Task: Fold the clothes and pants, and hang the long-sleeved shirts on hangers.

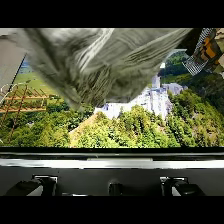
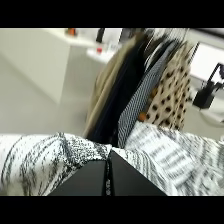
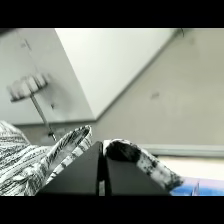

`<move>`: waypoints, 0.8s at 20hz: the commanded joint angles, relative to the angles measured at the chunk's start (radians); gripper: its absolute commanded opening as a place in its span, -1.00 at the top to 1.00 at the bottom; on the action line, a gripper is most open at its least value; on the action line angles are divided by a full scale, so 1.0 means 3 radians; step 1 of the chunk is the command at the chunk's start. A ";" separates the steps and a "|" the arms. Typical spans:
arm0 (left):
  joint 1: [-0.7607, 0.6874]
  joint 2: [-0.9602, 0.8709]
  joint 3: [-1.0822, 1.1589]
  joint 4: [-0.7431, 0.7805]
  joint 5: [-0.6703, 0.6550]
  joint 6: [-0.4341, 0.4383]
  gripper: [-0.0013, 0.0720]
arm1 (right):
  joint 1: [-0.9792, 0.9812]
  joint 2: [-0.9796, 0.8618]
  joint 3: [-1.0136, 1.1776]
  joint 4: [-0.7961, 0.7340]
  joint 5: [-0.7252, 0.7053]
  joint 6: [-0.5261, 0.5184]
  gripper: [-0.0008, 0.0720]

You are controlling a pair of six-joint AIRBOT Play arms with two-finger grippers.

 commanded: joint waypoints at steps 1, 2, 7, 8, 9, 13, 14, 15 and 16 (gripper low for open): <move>-0.0001 0.0453 0.0062 0.0020 0.0014 -0.0031 0.89 | 0.0000 0.0584 0.0048 -0.0252 0.0085 0.0296 0.89; -0.0001 0.0502 0.0062 0.0019 0.0014 -0.0032 0.89 | -0.0001 0.0646 0.0048 -0.0320 0.0081 0.0398 0.89; -0.0001 0.0317 0.0037 0.0019 0.0069 -0.0033 0.89 | 0.0000 0.0448 0.0048 -0.0613 -0.0001 0.0567 0.89; -0.0001 0.0201 0.0031 0.0020 0.0093 -0.0029 0.89 | 0.0000 0.0322 0.0048 -0.0631 -0.0019 0.0563 0.89; -0.0001 0.0064 0.0031 0.0019 0.0117 -0.0029 0.89 | 0.0000 0.0156 0.0048 -0.0665 -0.0027 0.0563 0.89; -0.0001 -0.0684 0.0031 0.0029 0.0324 -0.0027 0.89 | 0.0000 -0.0722 0.0048 -0.0608 -0.0112 0.0566 0.88; -0.0003 -0.0891 0.0031 0.0029 0.0362 -0.0027 0.89 | 0.0001 -0.0964 0.0048 -0.0544 -0.0168 0.0565 0.88; -0.0003 -0.1113 0.0031 0.0028 0.0366 -0.0028 0.89 | 0.0003 -0.1226 0.0048 -0.0464 -0.0266 0.0563 0.88; -0.0003 -0.1358 0.0031 0.0028 0.0359 -0.0029 0.89 | 0.0003 -0.1485 0.0048 -0.0336 -0.0393 0.0562 0.88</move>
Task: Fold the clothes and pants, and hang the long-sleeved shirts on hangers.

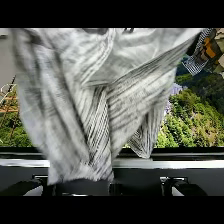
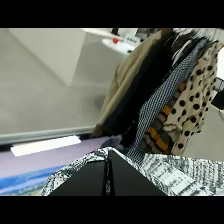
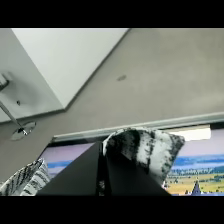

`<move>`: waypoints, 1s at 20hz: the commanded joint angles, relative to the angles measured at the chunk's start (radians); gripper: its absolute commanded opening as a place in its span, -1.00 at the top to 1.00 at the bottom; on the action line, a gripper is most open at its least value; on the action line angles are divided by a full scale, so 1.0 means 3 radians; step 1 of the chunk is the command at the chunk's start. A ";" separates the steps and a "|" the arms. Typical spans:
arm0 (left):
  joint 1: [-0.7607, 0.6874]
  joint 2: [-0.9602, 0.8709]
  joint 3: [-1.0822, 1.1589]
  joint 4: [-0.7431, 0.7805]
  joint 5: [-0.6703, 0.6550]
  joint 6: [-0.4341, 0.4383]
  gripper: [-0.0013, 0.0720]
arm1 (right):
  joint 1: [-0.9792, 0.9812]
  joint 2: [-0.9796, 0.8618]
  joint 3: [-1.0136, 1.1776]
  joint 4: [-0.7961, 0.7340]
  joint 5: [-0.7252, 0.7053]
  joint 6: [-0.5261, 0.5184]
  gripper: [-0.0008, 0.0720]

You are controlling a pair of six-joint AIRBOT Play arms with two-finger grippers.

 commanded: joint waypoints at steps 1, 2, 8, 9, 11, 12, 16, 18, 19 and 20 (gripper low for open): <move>-0.0006 -0.0779 0.0000 -0.0005 0.0070 -0.0013 0.89 | 0.0004 -0.0865 0.0004 0.0322 -0.0361 0.0011 0.88; -0.0009 -0.1024 0.0000 -0.0005 0.0070 -0.0062 0.89 | 0.0010 -0.1097 0.0004 0.0432 -0.0460 -0.0010 0.88; -0.0009 -0.2138 0.0000 -0.0006 -0.0399 -0.0556 0.89 | 0.0024 -0.2331 0.0004 0.0848 0.0223 -0.0010 0.73; -0.0009 -0.2235 0.0000 -0.0005 -0.0563 -0.0589 0.89 | 0.0023 -0.2426 0.0004 0.0866 0.0445 -0.0010 0.66; 0.0025 -0.2307 0.0001 -0.0005 -0.0782 -0.0590 0.87 | 0.0020 -0.2464 0.0004 0.0759 0.0802 -0.0014 0.09; 0.0066 -0.2293 0.0004 -0.0005 -0.0857 -0.0603 0.62 | 0.0019 -0.2413 0.0004 0.0659 0.0966 -0.0039 -0.22; 0.0488 -0.2021 0.0003 0.0004 -0.1453 -0.0824 -0.78 | -0.0084 -0.1962 0.0001 0.0352 0.2122 -0.0537 -0.81; 0.0734 -0.1765 -0.0008 0.0300 -0.1708 -0.0827 -0.78 | -0.0201 -0.1643 -0.0085 0.0251 0.2693 -0.0703 -0.84; 0.0828 -0.1616 -0.0057 0.0538 -0.1778 -0.0863 -0.78 | -0.0256 -0.1459 -0.0221 0.0175 0.2804 -0.0720 -0.84; 0.0917 -0.1427 -0.0205 0.0765 -0.1798 -0.0885 -0.78 | -0.0313 -0.1230 -0.0482 0.0153 0.2775 -0.0682 -0.84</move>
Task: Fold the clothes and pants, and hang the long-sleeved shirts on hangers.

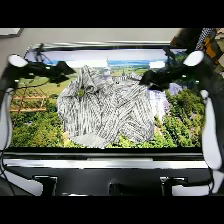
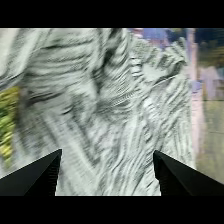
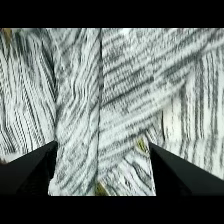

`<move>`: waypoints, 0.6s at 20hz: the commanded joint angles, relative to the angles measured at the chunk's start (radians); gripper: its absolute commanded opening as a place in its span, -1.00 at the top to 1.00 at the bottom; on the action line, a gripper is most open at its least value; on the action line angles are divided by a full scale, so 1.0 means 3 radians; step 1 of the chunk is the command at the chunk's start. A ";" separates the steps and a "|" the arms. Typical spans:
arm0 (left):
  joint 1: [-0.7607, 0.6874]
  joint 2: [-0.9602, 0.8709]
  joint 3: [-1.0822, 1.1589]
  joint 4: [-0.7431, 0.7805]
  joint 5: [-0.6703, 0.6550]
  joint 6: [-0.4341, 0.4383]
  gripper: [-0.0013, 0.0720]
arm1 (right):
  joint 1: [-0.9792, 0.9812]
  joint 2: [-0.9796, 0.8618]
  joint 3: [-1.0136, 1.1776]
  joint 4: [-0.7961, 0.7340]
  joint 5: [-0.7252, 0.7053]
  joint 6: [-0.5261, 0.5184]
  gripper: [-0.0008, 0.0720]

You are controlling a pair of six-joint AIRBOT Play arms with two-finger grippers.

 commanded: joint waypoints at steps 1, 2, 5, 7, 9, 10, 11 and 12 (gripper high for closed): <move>0.0347 0.0542 -0.0371 0.0636 -0.0328 -0.0086 -0.78 | -0.0158 0.0670 -0.0650 -0.0164 0.0488 -0.0072 -0.85; 0.0427 0.0759 -0.0697 0.0702 -0.0300 -0.0079 -0.78 | -0.0142 0.0923 -0.1106 -0.0097 0.0285 0.0029 -0.88; 0.0575 0.1428 -0.1940 0.0697 -0.0009 -0.0081 -0.78 | 0.0104 0.1539 -0.2595 0.0487 -0.0511 0.0355 -0.91; 0.0590 0.1853 -0.2750 0.0696 0.0197 -0.0080 -0.78 | 0.0495 0.1756 -0.3388 0.1038 -0.1063 0.0417 -0.93; 0.0590 0.2164 -0.3333 0.0694 0.0289 -0.0079 -0.78 | 0.0983 0.1760 -0.3791 0.1212 -0.1572 0.0577 -0.94; 0.0590 0.2271 -0.3538 0.0693 0.0305 -0.0080 -0.78 | 0.1193 0.1718 -0.3881 0.1208 -0.1809 0.0707 -0.94; 0.0590 0.2332 -0.3672 0.0661 0.0305 -0.0079 -0.78 | 0.1375 0.1644 -0.3915 0.1208 -0.2024 0.0821 -0.94; 0.0589 0.2368 -0.3778 0.0601 0.0300 -0.0075 -0.78 | 0.1499 0.1556 -0.3915 0.1228 -0.2190 0.0880 -0.94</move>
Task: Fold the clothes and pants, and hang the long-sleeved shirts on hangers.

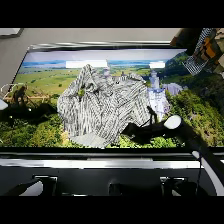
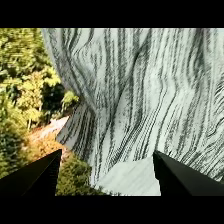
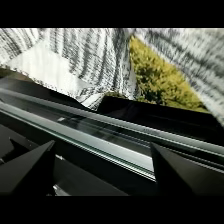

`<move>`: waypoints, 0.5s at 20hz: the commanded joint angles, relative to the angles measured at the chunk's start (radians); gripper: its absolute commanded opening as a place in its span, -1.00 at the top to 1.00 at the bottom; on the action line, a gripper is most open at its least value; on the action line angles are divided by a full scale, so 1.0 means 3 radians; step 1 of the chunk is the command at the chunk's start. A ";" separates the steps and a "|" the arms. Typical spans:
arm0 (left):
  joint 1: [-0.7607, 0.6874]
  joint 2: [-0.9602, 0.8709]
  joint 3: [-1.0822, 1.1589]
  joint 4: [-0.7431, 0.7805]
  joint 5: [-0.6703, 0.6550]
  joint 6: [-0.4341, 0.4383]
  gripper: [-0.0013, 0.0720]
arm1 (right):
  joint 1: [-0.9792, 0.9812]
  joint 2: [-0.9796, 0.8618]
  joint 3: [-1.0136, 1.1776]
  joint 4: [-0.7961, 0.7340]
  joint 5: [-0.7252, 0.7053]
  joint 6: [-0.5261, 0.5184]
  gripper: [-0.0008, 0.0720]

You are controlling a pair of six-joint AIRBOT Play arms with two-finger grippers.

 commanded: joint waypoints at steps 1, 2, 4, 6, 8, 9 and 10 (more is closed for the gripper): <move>0.0017 0.0298 -0.0643 -0.0131 0.0081 0.0033 -0.78 | 0.0566 -0.0151 -0.0359 0.0282 -0.0907 0.0369 -0.94; 0.0013 0.0289 -0.0680 -0.0188 0.0081 0.0065 -0.78 | 0.0598 -0.0242 -0.0357 0.0380 -0.1027 0.0387 -0.94; -0.0011 0.0289 -0.0698 -0.0197 0.0112 0.0090 -0.78 | 0.0598 -0.0393 -0.0341 0.0659 -0.1176 0.0221 -0.94; -0.0060 0.0289 -0.0698 -0.0207 0.0167 0.0112 -0.78 | 0.0599 -0.0493 -0.0327 0.0921 -0.1317 0.0029 -0.94; -0.0122 0.0285 -0.0698 -0.0207 0.0214 0.0113 -0.78 | 0.0599 -0.0591 -0.0327 0.1114 -0.1443 -0.0060 -0.93; -0.0155 0.0278 -0.0698 -0.0207 0.0239 0.0113 -0.78 | 0.0599 -0.0643 -0.0327 0.1213 -0.1469 -0.0100 -0.90; -0.0189 0.0273 -0.0704 -0.0207 0.0278 0.0112 -0.78 | 0.0599 -0.0701 -0.0327 0.1325 -0.1469 -0.0160 -0.89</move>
